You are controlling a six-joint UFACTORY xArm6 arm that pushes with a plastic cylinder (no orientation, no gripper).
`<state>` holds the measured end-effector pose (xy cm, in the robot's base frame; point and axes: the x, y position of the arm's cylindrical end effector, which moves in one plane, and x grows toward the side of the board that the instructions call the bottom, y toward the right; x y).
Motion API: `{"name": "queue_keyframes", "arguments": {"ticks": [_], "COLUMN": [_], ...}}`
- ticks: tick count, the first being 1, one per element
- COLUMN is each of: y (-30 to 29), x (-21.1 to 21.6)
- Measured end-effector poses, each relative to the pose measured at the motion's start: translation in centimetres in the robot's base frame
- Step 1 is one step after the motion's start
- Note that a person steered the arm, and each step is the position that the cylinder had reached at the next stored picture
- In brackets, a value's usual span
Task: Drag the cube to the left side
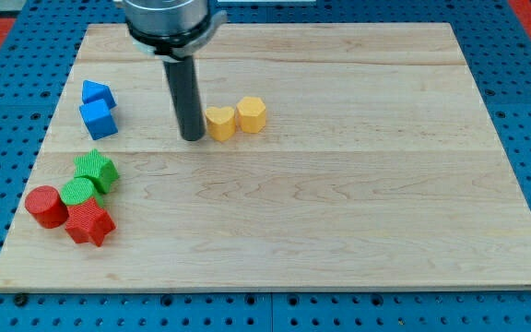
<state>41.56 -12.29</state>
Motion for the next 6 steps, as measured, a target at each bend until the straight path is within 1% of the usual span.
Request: {"name": "queue_keyframes", "arguments": {"ticks": [1,2,3,4,5,6], "y": [-6.6,-10.1,-13.3,-14.8,-12.3,-7.9], "x": [0.1,0.5,2.3,5.1,8.8,9.9]}}
